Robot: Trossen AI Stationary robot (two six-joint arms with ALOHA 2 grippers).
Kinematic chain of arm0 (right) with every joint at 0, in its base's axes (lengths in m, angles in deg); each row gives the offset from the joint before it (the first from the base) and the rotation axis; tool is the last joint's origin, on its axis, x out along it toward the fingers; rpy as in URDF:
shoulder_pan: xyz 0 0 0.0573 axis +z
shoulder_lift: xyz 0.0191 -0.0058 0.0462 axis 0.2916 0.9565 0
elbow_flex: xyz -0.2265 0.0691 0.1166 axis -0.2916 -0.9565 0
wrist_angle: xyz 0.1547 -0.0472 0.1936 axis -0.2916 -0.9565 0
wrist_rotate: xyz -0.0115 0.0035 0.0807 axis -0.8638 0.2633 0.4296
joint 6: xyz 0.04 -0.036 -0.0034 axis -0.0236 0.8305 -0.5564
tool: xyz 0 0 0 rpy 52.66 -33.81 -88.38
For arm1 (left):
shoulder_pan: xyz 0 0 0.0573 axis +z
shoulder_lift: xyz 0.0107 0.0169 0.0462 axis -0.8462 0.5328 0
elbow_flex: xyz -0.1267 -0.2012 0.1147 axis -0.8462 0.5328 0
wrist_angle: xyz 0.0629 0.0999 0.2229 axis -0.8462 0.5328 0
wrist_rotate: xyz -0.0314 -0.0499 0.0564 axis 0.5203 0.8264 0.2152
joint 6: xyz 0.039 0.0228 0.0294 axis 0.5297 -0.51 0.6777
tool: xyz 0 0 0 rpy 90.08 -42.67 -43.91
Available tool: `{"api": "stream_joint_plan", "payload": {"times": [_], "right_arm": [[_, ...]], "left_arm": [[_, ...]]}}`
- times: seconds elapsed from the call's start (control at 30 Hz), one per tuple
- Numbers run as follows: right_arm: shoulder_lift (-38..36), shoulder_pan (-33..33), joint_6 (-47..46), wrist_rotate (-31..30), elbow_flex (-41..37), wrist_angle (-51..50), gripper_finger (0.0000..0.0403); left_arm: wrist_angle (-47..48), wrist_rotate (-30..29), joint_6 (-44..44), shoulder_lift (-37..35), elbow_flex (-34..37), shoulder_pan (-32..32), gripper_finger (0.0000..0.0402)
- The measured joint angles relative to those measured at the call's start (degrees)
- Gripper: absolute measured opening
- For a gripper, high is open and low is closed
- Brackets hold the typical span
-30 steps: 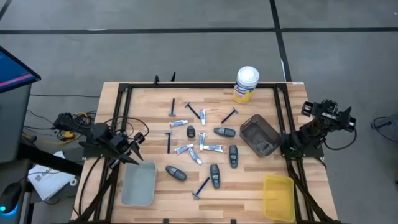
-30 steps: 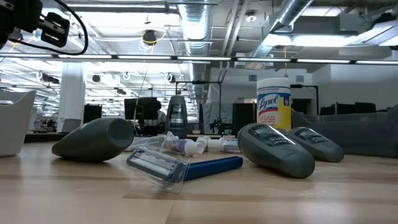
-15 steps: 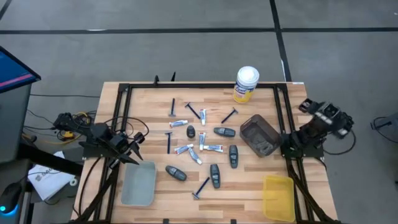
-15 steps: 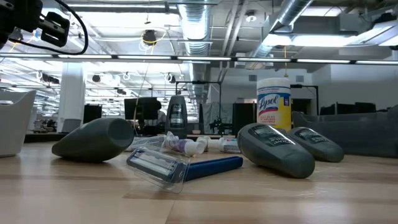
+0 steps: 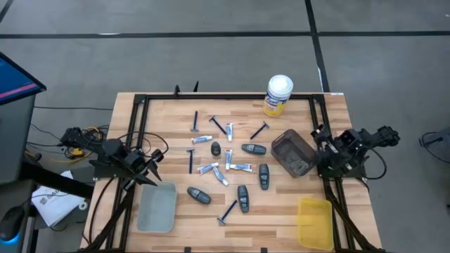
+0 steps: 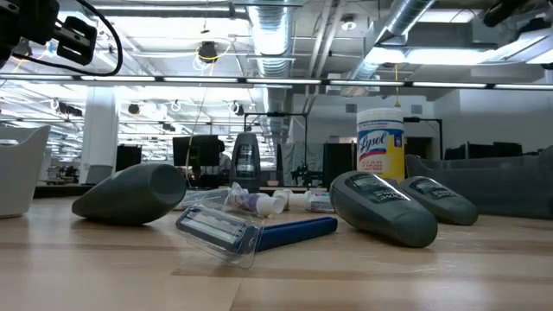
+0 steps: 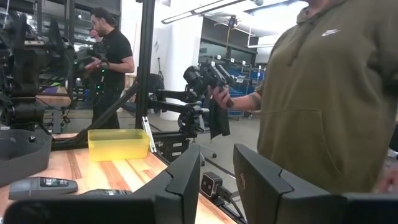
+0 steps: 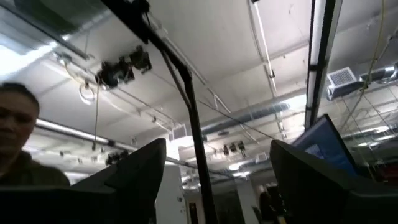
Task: Pick & Place Travel size toiletries
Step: Put the gray deodorant into the black bin
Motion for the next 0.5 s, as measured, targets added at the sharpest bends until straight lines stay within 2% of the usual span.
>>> {"api": "stream_joint_plan", "payload": {"times": [0.1, 0.3, 0.5], "right_arm": [[0.00, 0.00, -2.31, -0.52, 0.00, 1.80, 0.0282], [0.00, -0.04, -7.87, -5.96, 0.00, 1.83, 0.0282], [0.02, -0.06, -8.41, -7.58, 0.00, 1.91, 0.0282]], "left_arm": [[0.00, 0.00, 0.00, -0.02, 0.00, 0.00, 0.0092], [0.00, 0.00, -0.01, 0.00, 0.00, 0.00, 0.0092], [0.00, 0.00, -0.01, -0.01, 0.00, -0.01, 0.0092]]}}
